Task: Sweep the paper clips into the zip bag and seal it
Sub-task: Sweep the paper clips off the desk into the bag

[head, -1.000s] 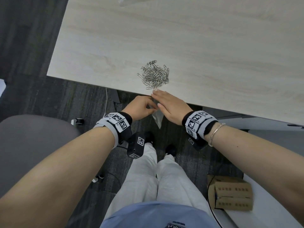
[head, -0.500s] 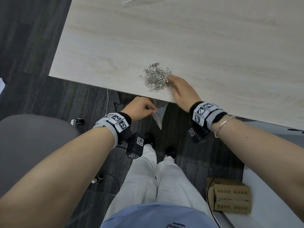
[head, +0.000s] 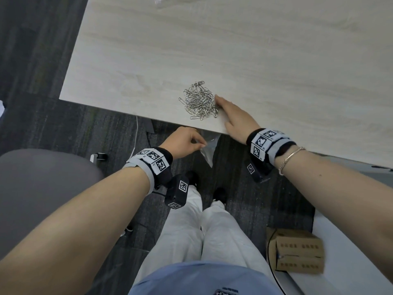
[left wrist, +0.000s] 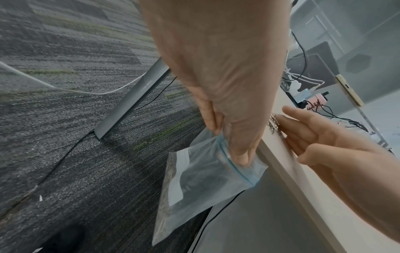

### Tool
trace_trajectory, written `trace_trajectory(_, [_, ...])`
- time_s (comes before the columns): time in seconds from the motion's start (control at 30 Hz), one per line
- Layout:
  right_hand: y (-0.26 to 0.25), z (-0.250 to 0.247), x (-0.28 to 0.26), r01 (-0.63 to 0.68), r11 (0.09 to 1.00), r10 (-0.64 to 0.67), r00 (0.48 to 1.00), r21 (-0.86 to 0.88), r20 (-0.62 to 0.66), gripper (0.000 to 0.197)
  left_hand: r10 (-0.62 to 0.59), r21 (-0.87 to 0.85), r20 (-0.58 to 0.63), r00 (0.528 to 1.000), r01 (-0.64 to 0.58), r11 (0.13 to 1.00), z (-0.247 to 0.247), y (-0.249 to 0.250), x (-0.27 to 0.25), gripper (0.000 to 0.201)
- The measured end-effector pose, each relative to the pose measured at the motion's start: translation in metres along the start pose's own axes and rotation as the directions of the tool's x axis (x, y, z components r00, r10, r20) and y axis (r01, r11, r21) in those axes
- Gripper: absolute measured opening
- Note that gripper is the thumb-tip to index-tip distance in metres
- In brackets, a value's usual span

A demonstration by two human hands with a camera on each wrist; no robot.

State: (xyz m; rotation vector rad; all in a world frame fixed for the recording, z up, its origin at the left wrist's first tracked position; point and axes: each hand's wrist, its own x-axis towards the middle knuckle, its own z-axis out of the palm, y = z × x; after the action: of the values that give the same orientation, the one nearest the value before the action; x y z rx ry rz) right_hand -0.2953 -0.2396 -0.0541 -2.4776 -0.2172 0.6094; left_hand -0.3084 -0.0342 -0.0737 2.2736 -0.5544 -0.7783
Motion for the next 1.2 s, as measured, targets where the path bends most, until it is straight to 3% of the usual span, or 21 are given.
trace_trajectory(0.17, [-0.002, 0.015, -0.023, 0.026, 0.998, -0.028, 0.999, 0.049, 0.033, 0.078, -0.014, -0.007, -0.006, 1.0, 0.014, 1.0, 0.001, 0.0, -0.002, 0.016])
trace_trajectory(0.4, [-0.007, 0.016, -0.034, 0.011, 1.0, -0.009, 0.997, 0.023, -0.082, 0.072, -0.035, 0.0, -0.036, 0.999, 0.035, 0.999, 0.0, 0.003, -0.005, 0.015])
trace_trajectory(1.03, [-0.025, 0.04, -0.055, 0.053, 0.997, -0.061, 0.987, 0.064, 0.146, 0.072, -0.012, 0.003, -0.005, 1.0, 0.012, 1.0, -0.002, 0.006, -0.008, 0.014])
trace_trajectory(1.2, [-0.019, 0.035, -0.05, 0.055, 0.989, -0.06, 0.998, 0.139, 0.029, 0.071, -0.026, -0.006, -0.033, 0.999, 0.026, 1.0, -0.002, 0.007, -0.008, 0.013])
